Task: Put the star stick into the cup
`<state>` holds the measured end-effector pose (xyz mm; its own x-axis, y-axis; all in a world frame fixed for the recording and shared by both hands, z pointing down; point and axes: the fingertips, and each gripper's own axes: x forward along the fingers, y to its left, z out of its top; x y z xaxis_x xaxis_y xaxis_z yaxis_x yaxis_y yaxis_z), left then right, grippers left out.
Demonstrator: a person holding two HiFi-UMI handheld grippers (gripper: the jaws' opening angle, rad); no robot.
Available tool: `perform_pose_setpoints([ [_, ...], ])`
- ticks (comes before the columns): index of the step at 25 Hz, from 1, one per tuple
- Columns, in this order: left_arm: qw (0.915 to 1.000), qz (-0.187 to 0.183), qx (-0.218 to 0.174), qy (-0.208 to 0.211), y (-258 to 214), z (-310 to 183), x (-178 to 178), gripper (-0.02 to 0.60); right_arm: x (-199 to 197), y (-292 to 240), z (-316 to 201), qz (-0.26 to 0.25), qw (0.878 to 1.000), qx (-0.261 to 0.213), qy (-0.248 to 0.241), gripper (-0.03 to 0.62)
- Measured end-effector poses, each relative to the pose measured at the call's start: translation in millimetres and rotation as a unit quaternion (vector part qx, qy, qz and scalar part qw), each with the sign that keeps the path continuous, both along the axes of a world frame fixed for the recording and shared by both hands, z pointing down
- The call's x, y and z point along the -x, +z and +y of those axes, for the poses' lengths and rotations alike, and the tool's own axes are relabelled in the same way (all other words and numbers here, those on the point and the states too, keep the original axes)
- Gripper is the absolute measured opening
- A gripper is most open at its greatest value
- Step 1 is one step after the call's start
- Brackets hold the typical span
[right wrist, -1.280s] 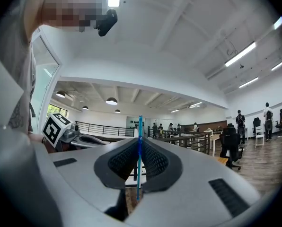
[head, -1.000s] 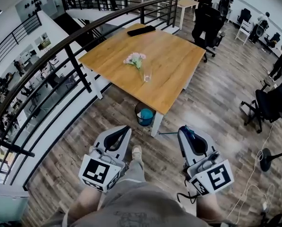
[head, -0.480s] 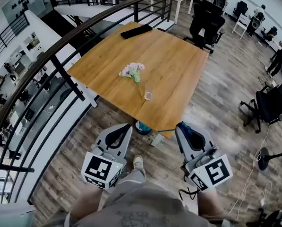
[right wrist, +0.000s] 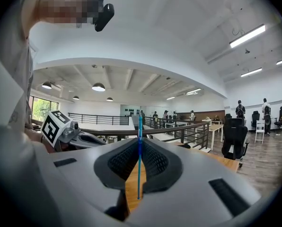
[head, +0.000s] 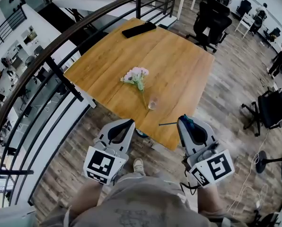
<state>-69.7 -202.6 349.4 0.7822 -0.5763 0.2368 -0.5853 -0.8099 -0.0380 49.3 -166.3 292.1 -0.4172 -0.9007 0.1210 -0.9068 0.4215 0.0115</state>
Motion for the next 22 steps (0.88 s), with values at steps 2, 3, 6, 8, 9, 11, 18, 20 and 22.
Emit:
perform_pose_setpoints([
  [2, 1.0, 0.0, 0.001, -0.005, 2.5, -9.6, -1.2, 0.015, -2.3, 2.1, -11.1, 0.002, 1.0, 0.001, -0.004, 0.04],
  [3, 1.0, 0.0, 0.001, -0.008, 3.4, -14.1, -2.3, 0.015, -3.8, 3.0, -16.1, 0.002, 1.0, 0.001, -0.005, 0.04],
  [6, 0.9999, -0.003, -0.003, -0.015, 2.2, -27.1, -8.3, 0.015, -10.5, 4.1, -30.5, 0.0, 1.0, 0.0, -0.011, 0.04],
  [8, 0.9997, -0.002, -0.006, -0.023, -2.0, -33.3, -12.0, 0.015, -15.6, 3.3, -38.4, -0.001, 1.0, 0.0, -0.017, 0.04],
  [9, 0.9996, -0.002, -0.007, -0.028, -4.2, -35.6, -12.7, 0.015, -18.0, 2.7, -41.5, -0.002, 1.0, 0.0, -0.02, 0.04],
  [11, 0.9993, -0.003, -0.008, -0.038, -7.0, -39.7, -13.6, 0.015, -22.9, 1.2, -47.2, -0.005, 1.0, -0.002, -0.025, 0.04],
  [18, 0.9988, -0.016, -0.025, -0.04, -17.7, -56.8, -29.8, 0.015, -35.8, -1.6, -66.7, -0.012, 0.999, -0.009, -0.037, 0.04],
  [20, 0.9984, -0.014, -0.037, -0.04, -26.0, -64.0, -37.8, 0.015, -39.2, -5.2, -74.3, -0.015, 0.999, -0.015, -0.038, 0.04],
  [22, 0.9978, -0.013, -0.048, -0.043, -32.9, -72.3, -43.1, 0.015, -42.0, -11.0, -83.3, -0.016, 0.999, -0.024, -0.039, 0.04],
])
